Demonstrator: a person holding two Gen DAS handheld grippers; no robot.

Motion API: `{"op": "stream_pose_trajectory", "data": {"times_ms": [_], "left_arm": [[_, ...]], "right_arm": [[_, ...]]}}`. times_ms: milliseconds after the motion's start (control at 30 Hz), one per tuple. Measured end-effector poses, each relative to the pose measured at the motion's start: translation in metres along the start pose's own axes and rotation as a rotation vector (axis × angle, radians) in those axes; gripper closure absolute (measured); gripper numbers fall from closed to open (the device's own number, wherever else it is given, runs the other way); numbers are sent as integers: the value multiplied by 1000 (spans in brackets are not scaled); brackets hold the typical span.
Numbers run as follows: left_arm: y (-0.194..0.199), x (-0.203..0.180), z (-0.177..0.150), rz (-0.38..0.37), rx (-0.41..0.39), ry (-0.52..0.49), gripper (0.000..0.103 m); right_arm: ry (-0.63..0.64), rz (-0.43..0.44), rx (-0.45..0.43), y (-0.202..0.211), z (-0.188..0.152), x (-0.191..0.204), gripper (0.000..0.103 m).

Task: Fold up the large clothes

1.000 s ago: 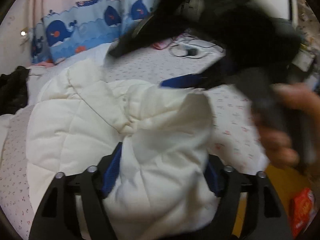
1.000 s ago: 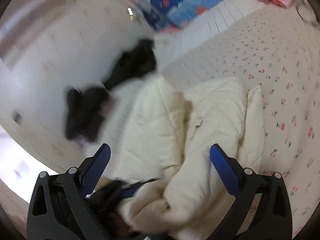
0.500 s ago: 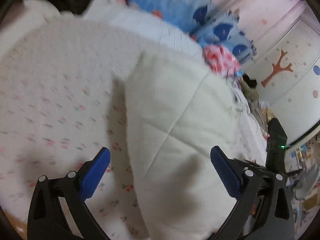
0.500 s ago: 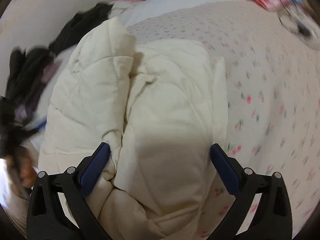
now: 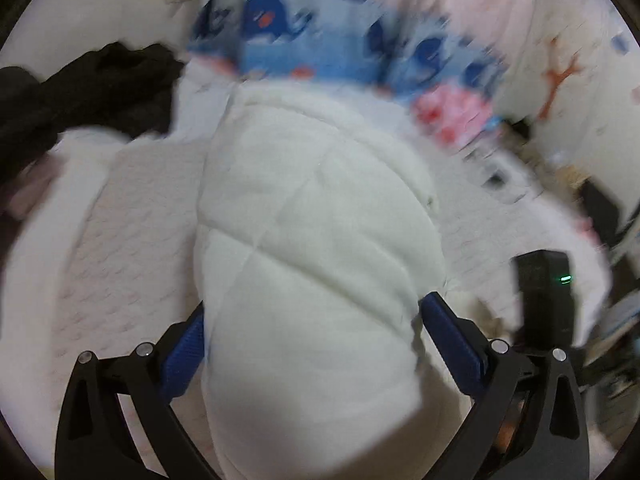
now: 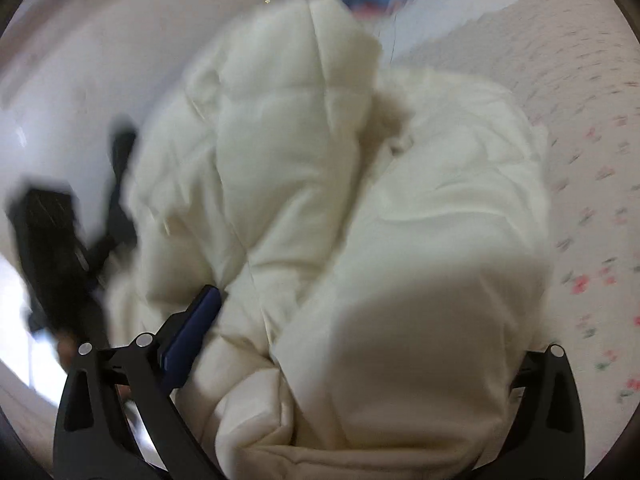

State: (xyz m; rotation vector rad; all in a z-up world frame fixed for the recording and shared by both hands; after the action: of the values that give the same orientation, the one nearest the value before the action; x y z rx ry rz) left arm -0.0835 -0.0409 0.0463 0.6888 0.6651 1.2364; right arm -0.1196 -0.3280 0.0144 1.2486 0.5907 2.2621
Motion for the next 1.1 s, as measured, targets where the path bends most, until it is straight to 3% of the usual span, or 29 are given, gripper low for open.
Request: {"op": "stream_pose_trajectory", "data": {"times_ms": [67,200,300,367,433,467,500,533,567,633,667,733,800,867,933,1033,1100], "left_arm": [[-36,27,-30,41,88,-9,6],[-40,29,-48,33,29,11,6],[-38,22,-50,51,16,-3,6],[-38,26,-53,38,20,6,6],[-36,28,-52,24,30,9,6],[-33,28,-49,18,37,5,6],[-29,25,-50,14,42,3,6],[-27,25,-50,5,47,7,6],[-24,27,-48,-9,44,20,6],[-15,34,-39,-69,0,63,6],[-13,34,-37,-64,-15,62,6],[-19,31,-31,-66,-24,29,6],[-35,25,-33,-97,7,4,6],[-43,23,-41,-73,5,-10,6],[-42,26,-43,-55,-1,2,6],[-35,23,-42,0,-35,-30,6],[-33,20,-42,22,-50,-49,6]], "right_arm": [[0,-49,23,1,-8,-6,6],[20,-205,61,27,-6,8,6],[110,-359,-55,63,21,49,6],[133,-341,-169,78,52,77,6],[176,-327,-184,60,86,97,6],[198,-331,-148,38,101,100,6],[196,-360,-112,18,110,95,6],[170,-453,-67,-8,114,79,6],[108,-465,-54,-24,110,54,6],[-105,-351,-87,-28,86,4,6],[-164,-327,-130,-23,69,-11,6],[-236,-297,-178,-19,38,-26,6],[-261,-264,-166,-16,34,-32,6],[-241,-301,-131,-10,48,-24,6],[-148,-380,-178,12,58,0,6],[-12,-322,-301,39,51,51,6],[69,-364,-269,31,35,72,6]]}}
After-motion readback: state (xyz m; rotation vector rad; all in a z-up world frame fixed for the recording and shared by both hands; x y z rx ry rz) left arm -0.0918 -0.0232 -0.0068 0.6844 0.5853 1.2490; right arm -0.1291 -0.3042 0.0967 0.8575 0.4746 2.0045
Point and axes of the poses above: each gripper's, at about its wrist camera, not at the fingertips, and y roughly against the way its jaws point, x to its left, z to its top, the point moved 1 cm from there along -y, roughly the way its jaws point, and after that the axes turned 5 degrees about z, right-handed, at the moved point
